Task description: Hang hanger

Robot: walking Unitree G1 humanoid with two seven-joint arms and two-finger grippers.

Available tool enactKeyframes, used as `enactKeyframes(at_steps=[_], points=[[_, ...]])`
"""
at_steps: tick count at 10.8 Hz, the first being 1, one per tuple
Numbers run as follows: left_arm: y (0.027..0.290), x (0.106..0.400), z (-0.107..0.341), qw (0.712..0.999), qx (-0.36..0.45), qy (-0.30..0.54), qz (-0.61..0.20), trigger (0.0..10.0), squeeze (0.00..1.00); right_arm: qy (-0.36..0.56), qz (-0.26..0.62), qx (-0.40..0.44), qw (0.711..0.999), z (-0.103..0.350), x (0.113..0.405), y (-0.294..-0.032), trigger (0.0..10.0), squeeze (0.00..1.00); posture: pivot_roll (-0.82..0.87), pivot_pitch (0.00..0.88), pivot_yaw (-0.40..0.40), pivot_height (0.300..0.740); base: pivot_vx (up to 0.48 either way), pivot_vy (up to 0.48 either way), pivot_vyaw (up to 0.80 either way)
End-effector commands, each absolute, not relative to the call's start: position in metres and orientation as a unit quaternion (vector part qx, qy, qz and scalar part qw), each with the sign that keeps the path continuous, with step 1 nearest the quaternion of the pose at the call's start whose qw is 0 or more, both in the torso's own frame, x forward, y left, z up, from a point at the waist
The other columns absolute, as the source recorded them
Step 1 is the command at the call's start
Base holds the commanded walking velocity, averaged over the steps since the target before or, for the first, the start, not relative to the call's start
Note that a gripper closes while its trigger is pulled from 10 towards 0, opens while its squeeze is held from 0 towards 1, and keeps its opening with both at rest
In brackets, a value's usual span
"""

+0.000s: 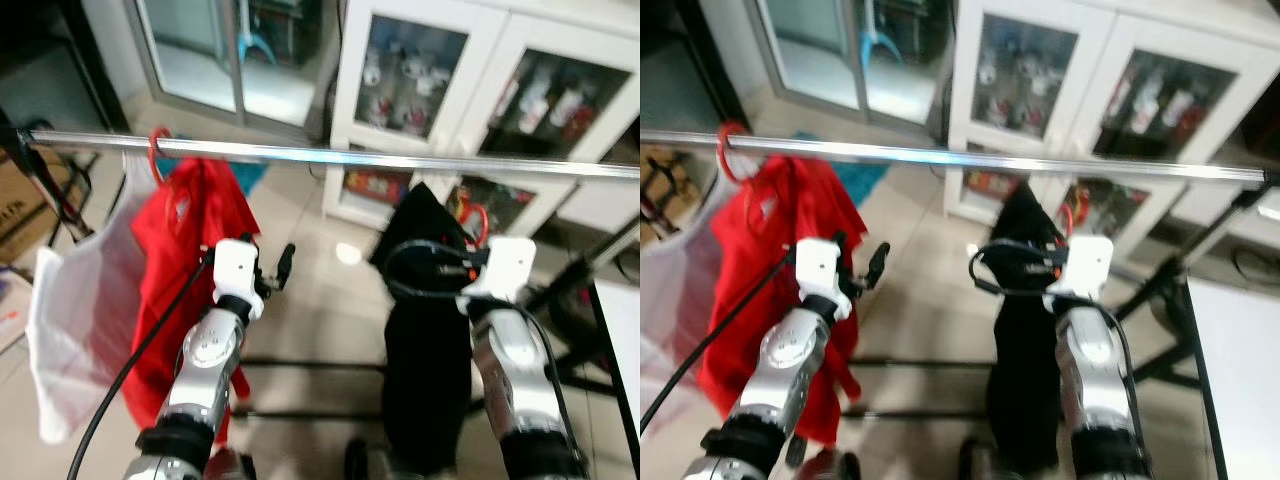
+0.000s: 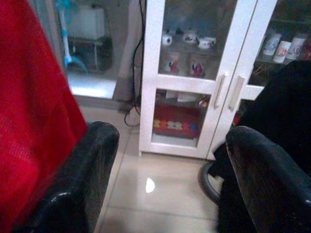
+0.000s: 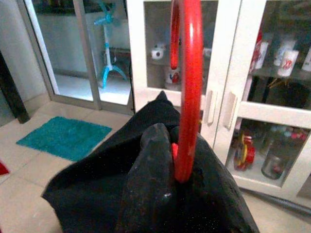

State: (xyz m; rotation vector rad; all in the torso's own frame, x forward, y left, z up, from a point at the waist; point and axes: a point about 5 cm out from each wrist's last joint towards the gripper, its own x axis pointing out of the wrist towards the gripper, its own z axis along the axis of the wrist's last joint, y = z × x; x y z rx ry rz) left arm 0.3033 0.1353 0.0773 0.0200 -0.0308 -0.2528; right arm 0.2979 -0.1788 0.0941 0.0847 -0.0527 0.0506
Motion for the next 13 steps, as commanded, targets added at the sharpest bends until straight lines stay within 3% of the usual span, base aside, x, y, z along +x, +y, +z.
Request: enactKeyframes(at_steps=[1,9,13], points=[[0.137,0.304,0.079,0.992,0.003,-0.014,-0.125,10.0,0.00,-0.027,0.026,0.044,0.998,0.095,0.299,-0.180,0.0,0.00,-0.05,0.070,-0.038,0.740,-0.341,0.000,0.00],[0.138,0.309,0.087,0.993,-0.012,-0.026,-0.117,10.0,0.00,0.000,0.031,0.050,0.998,0.081,0.303,-0.180,0.0,0.00,-0.05,0.075,-0.042,0.740,-0.392,0.000,0.00],[0.125,0.304,0.085,0.990,-0.018,-0.024,-0.139,10.0,0.00,0.017,0.059,0.053,0.997,0.072,0.300,-0.176,0.0,0.00,-0.05,0.072,-0.020,0.740,0.000,0.000,0.71]])
